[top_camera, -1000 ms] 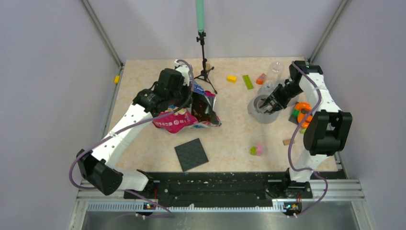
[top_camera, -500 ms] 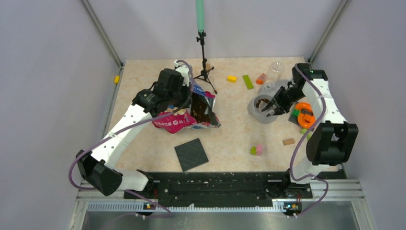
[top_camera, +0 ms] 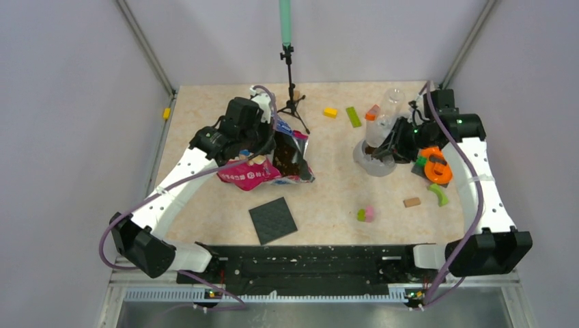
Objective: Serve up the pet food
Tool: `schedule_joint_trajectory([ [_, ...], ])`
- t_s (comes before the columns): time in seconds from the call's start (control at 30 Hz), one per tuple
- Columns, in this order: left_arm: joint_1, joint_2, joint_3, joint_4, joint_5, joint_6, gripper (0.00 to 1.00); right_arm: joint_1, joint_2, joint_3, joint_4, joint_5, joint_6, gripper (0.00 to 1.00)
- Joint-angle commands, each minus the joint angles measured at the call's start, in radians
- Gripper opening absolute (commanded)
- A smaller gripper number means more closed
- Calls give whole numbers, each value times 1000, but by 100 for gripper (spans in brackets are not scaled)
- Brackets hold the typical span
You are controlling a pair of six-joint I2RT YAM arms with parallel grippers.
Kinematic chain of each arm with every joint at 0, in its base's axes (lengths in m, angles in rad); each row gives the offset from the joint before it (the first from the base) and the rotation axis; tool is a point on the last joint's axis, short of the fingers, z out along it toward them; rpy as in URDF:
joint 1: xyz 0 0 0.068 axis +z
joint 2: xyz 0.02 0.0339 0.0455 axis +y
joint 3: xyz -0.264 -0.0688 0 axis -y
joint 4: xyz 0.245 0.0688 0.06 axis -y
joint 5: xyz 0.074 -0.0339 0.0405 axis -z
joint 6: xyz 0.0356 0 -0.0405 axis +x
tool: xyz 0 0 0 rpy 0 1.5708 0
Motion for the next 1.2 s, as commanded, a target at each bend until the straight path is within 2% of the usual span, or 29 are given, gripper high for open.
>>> schedule_joint_trajectory([
  [0.0, 6, 11, 71, 121, 24, 5, 0, 160, -32, 78, 53, 1, -81, 0],
  [0.17, 9, 25, 82, 126, 33, 2, 0, 330, -21, 115, 38, 27, -143, 0],
  [0.57, 33, 69, 85, 121, 29, -30, 0, 564, -30, 133, 15, 3, -262, 0],
  [0.73, 42, 76, 82, 118, 34, -32, 0, 603, 13, 134, -15, -5, -301, 0],
  [0.93, 45, 71, 78, 119, 71, -21, 0, 669, 92, 146, 40, 40, -291, 0],
  [1.17, 45, 10, 14, 100, 209, 17, 0, 695, 223, 128, 164, 127, -150, 0],
])
